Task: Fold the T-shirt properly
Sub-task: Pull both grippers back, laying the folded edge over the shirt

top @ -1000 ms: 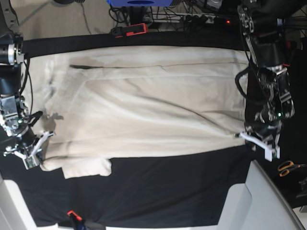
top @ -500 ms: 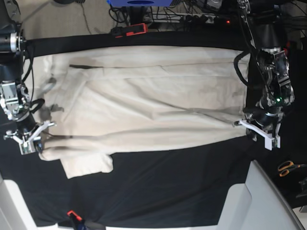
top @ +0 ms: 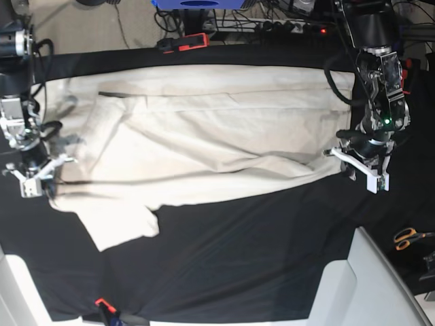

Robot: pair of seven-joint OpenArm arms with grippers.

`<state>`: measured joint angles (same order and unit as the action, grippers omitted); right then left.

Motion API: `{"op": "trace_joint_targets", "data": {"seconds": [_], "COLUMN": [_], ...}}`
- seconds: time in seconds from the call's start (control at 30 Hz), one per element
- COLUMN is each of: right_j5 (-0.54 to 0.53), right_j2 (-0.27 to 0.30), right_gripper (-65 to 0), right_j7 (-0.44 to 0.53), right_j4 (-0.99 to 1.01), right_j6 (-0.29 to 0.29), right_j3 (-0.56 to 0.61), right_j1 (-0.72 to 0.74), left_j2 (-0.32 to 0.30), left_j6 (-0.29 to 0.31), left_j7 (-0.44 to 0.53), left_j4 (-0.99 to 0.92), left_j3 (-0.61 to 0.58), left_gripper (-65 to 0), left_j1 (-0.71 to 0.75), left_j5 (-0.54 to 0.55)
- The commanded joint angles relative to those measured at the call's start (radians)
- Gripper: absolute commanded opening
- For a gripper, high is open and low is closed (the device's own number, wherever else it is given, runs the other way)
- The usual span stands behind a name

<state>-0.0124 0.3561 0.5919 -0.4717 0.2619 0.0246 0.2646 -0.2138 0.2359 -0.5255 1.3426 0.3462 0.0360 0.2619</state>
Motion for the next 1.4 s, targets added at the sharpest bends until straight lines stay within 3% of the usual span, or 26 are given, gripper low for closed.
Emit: {"op": "trace_joint_targets", "data": {"seconds": [0.0, 0.23, 0.43, 0.67, 0.87, 1.0, 1.17, 1.37], "right_j5": [-0.021, -0.022, -0.024, -0.024, -0.024, -0.024, -0.024, -0.024], "right_j2": [0.028, 0.031, 0.028, 0.024, 0.028, 0.03, 0.022, 0.021], "right_gripper": [-65.0, -65.0, -65.0, -65.0, -65.0, -65.0, -65.0, -65.0], "right_j7": [0.02, -0.014, -0.16, -0.366, -0.435, -0.458, -0.542, -0.568], "right_j4": [-0.017, -0.071, -0.203, -0.371, -0.378, -0.416, -0.51, -0.571], "right_j6": [-0.013, -0.013, 0.047, 0.055, 0.055, 0.055, 0.056, 0.056], "right_j3": [-0.004, -0.005, -0.008, -0.008, -0.008, -0.013, -0.104, -0.144], "right_j1": [0.019, -0.024, -0.069, -0.089, -0.089, -0.109, -0.147, -0.207], "left_j2": [-0.017, -0.016, -0.017, -0.017, -0.019, -0.031, -0.031, -0.029], "left_j6": [0.004, 0.006, 0.006, 0.006, 0.006, 0.007, 0.007, 0.007], "left_j7": [-0.003, -0.054, -0.054, -0.055, -0.06, -0.124, -0.129, -0.127], "left_j4": [0.022, 0.024, 0.024, 0.024, 0.025, 0.085, 0.116, 0.114], "left_j3": [0.006, 0.004, 0.007, 0.006, 0.004, 0.004, 0.004, 0.003], "left_gripper": [-65.0, -65.0, -65.0, -65.0, -65.0, -65.0, -65.0, -65.0], "left_j1": [-0.015, -0.014, -0.002, -0.002, 0.0, 0.0, 0.0, 0.037], "left_j5": [0.007, 0.001, 0.001, 0.001, 0.001, 0.006, 0.001, 0.001]}}
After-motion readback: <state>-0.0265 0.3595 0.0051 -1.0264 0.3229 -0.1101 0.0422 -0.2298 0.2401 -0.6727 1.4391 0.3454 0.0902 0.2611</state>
